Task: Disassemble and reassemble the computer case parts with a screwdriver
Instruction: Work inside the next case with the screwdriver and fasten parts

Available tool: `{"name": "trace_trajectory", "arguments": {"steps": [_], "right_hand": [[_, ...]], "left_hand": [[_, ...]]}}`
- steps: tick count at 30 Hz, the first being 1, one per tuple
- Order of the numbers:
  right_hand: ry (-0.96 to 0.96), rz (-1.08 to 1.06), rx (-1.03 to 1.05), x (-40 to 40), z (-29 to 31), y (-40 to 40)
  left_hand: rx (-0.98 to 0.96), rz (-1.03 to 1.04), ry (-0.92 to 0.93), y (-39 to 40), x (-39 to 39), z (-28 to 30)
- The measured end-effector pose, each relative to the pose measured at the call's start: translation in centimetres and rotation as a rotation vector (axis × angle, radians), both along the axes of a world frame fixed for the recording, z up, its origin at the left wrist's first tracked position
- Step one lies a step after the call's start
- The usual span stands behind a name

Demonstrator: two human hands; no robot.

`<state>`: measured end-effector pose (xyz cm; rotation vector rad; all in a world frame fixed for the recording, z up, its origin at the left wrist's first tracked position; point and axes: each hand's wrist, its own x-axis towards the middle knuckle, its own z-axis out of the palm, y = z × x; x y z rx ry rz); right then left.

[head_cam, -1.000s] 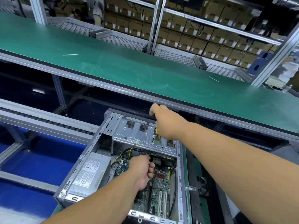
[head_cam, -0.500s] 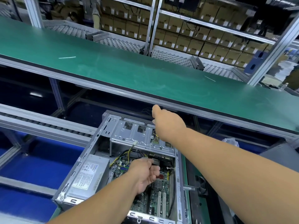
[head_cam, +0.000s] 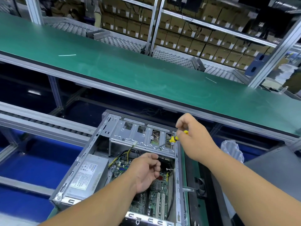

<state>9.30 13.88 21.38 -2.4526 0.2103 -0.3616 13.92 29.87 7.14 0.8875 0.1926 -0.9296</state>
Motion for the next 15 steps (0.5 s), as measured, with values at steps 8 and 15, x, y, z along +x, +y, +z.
{"name": "trace_trajectory", "arguments": {"steps": [8, 15], "right_hand": [[-0.067, -0.146, 0.203, -4.3, -1.8, -2.2], [-0.078, -0.218, 0.226, -5.0, -2.9, -1.6]], "left_hand": [[-0.180, 0.041, 0.045, 0.2, 0.0, 0.4], [-0.190, 0.007, 0.037, 0.2, -0.3, 0.8]]}}
